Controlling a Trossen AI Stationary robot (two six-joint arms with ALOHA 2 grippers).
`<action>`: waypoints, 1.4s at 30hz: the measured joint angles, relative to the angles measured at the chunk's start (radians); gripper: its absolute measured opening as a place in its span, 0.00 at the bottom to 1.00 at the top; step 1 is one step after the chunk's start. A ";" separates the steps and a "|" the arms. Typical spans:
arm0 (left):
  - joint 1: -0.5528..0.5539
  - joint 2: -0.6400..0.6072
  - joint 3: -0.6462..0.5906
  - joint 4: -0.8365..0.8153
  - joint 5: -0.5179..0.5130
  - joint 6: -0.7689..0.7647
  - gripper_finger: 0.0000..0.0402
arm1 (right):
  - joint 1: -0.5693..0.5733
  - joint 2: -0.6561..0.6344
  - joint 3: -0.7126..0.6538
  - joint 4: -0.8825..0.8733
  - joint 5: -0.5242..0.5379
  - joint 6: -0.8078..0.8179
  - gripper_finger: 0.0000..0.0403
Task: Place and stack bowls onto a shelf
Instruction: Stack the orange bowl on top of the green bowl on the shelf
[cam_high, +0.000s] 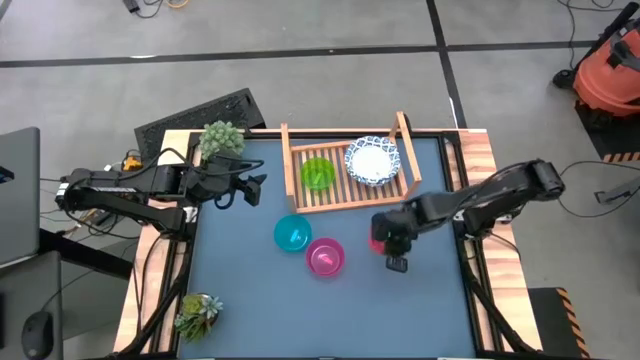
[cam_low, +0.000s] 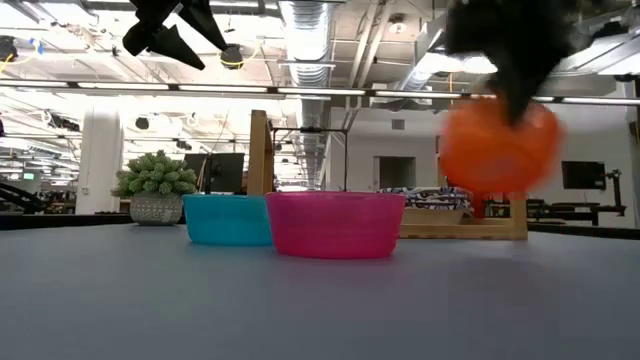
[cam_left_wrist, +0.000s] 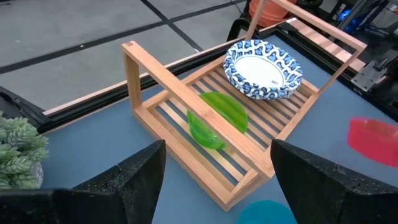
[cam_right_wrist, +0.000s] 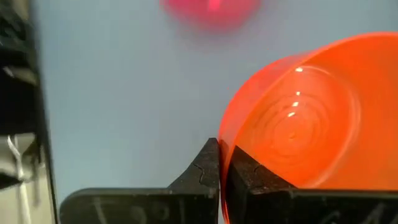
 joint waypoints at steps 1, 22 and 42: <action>0.000 0.000 0.000 0.000 0.000 0.000 0.68 | -0.025 -0.010 0.033 0.000 0.001 -0.039 0.06; 0.000 0.000 0.000 -0.027 -0.014 0.006 0.68 | -0.474 0.500 0.699 -0.088 0.059 -0.984 0.06; 0.000 0.000 -0.006 -0.057 -0.031 -0.003 0.68 | -0.486 0.690 0.770 -0.084 0.105 -1.067 0.07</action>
